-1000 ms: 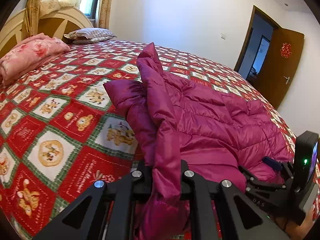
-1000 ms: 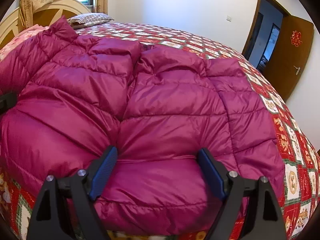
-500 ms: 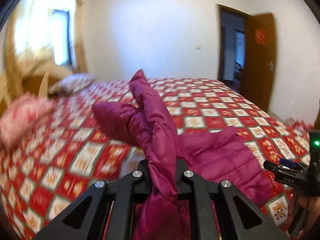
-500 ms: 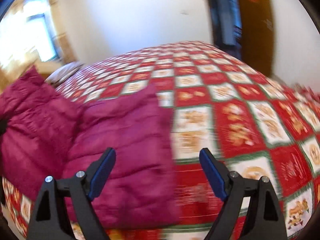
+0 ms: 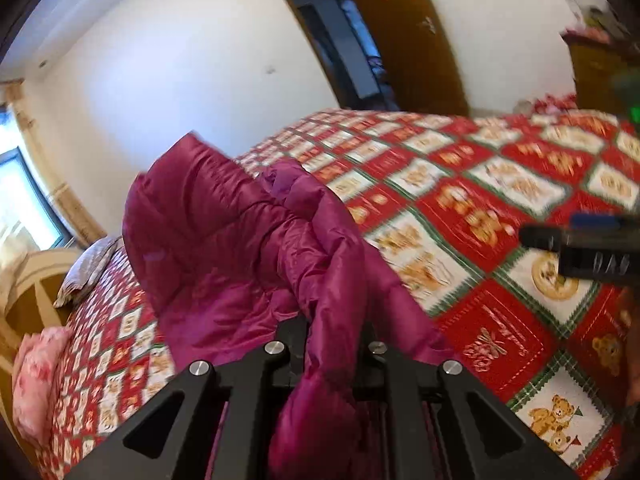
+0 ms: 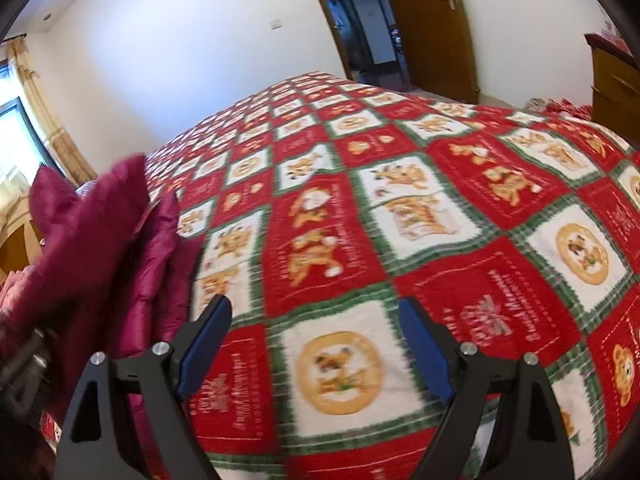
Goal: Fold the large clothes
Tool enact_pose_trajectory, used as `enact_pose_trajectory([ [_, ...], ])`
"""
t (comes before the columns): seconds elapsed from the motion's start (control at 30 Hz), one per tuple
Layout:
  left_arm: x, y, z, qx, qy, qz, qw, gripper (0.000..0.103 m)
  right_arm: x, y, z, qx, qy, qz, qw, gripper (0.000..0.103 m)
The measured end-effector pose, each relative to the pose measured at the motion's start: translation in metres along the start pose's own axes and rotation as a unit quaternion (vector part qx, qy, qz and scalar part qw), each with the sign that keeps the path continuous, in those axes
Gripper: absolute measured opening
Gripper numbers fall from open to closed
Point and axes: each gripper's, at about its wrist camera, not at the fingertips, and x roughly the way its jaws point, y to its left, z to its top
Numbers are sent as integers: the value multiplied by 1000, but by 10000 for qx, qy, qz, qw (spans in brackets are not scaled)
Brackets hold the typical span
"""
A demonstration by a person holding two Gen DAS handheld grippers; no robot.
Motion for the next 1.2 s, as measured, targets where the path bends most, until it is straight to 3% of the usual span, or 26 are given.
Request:
enact_pose_trajectory([
  [0.17,6,-32,-2,547,46,0,9985,16,-3,-13,3,118,-61,-65,9999,88],
  [0.33,-31,-33,-1,867,-349,630,9936,23,-12,-20,17,122,-265,-167,9994,88],
  [0.43,-65,-7,2,542,-719,668,9937,48,-19,-16,28,52,-354,-221,9991,88],
  [0.47,-74,6,3,341,-842,640,9938,69,-24,-11,32,-28,-376,-254,9990,87],
  [0.5,-83,20,3,89,-953,579,9937,82,-27,-6,35,-106,-407,-254,9988,87],
  [0.63,-110,71,-2,-702,-1258,256,9892,85,-54,30,51,-473,-718,-148,9962,87],
  [0.73,-102,105,-6,-986,-1050,886,9856,86,-69,70,62,-840,-832,90,9929,78],
  [0.77,-93,121,-11,-1159,-854,1173,9826,86,-72,85,64,-989,-818,194,9915,70],
  [0.83,-65,157,-24,-1611,-276,1754,9708,86,-76,123,68,-1287,-729,417,9881,63],
  [0.87,-49,175,-32,-1832,40,1959,9633,86,-77,143,69,-1450,-714,406,9860,62],
  [0.9,-31,198,-43,-2157,385,2196,9507,86,-76,169,71,-1650,-704,360,9831,61],
  [0.93,-23,209,-49,-2322,523,2300,9436,86,-75,187,72,-1777,-695,345,9810,61],
  [1.0,-3,237,-64,-2760,774,2378,9280,86,-66,233,72,-2084,-572,270,9760,56],
  [1.07,10,251,-74,-3098,926,2268,9187,86,-48,268,70,-2292,-323,277,9724,52],
  [1.1,17,258,-78,-3315,1010,2185,9122,86,-39,277,69,-2338,-260,249,9716,47],
  [1.2,31,265,-80,-3631,997,2154,9010,86,2,301,63,-2477,-129,12,9687,47],
])
